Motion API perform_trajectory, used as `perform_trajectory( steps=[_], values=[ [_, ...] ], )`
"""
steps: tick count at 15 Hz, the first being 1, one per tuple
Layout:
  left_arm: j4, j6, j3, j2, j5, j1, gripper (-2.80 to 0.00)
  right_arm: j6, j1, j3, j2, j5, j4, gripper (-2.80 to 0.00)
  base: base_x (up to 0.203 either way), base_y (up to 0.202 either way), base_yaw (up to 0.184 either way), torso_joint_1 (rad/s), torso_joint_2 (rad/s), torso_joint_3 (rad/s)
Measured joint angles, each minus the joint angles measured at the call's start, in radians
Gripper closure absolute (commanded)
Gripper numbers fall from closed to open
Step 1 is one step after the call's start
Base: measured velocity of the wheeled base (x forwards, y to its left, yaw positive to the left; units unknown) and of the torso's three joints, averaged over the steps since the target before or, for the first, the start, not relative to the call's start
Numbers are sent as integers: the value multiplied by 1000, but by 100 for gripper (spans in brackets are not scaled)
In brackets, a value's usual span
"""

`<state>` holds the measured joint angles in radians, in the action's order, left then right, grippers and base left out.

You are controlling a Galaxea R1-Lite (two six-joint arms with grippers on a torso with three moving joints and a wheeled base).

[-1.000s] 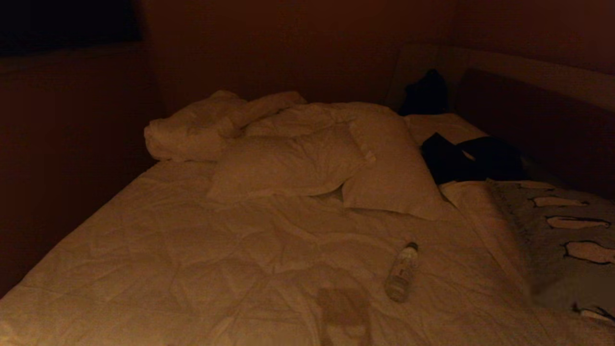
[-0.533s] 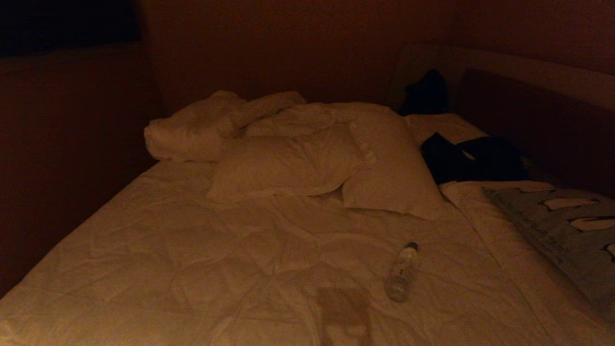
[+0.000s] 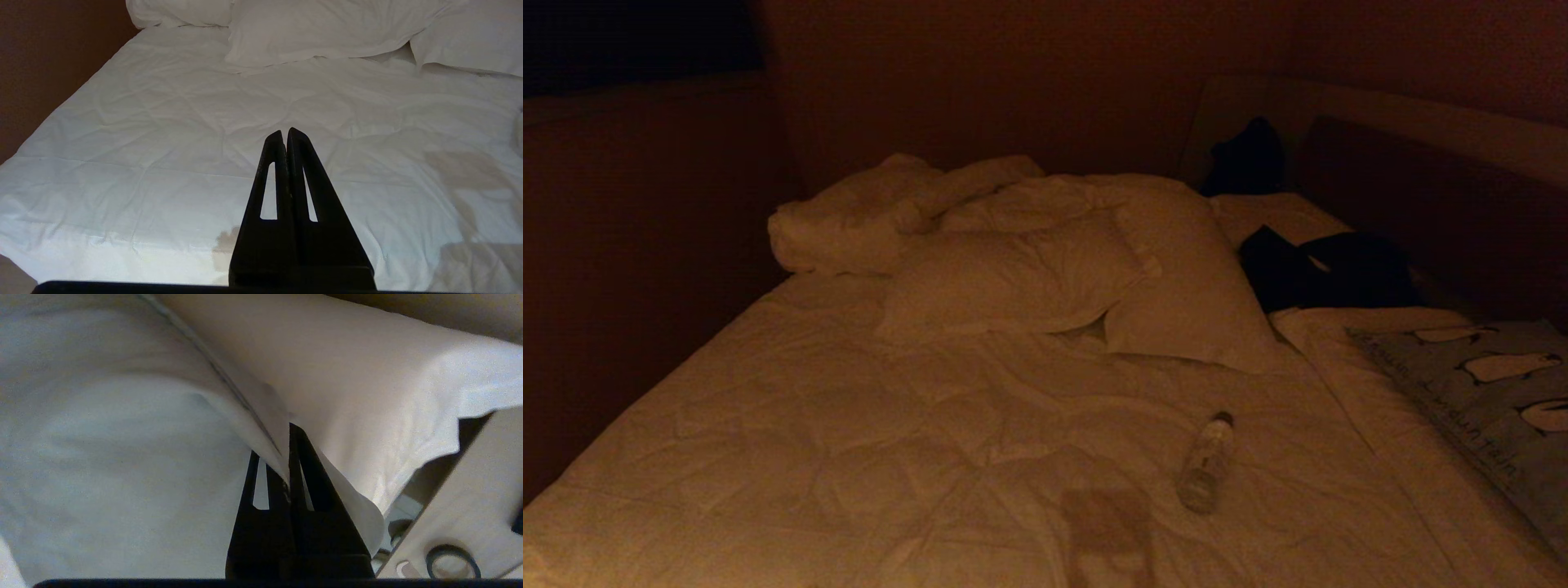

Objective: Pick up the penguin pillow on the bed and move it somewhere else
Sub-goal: Place the pillow at the bedside

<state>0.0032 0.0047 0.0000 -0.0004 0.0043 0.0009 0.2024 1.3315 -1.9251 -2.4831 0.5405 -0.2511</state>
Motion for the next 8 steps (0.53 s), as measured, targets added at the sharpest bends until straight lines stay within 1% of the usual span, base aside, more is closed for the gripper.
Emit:
perform_trajectory(
  steps=[4,5,8],
  values=[
    [0,0,0,0,0,0,0,2,2,0,-10,-24,1,0,0,0,0,0,0,0],
    [0,0,0,0,0,0,0,0,2,0,-11,-25,0,-280,0,0,0,0,0,0],
    [0,0,0,0,0,0,0,-10,11,1,-13,-22,-4,-280,0,0,0,0,0,0]
  ],
)
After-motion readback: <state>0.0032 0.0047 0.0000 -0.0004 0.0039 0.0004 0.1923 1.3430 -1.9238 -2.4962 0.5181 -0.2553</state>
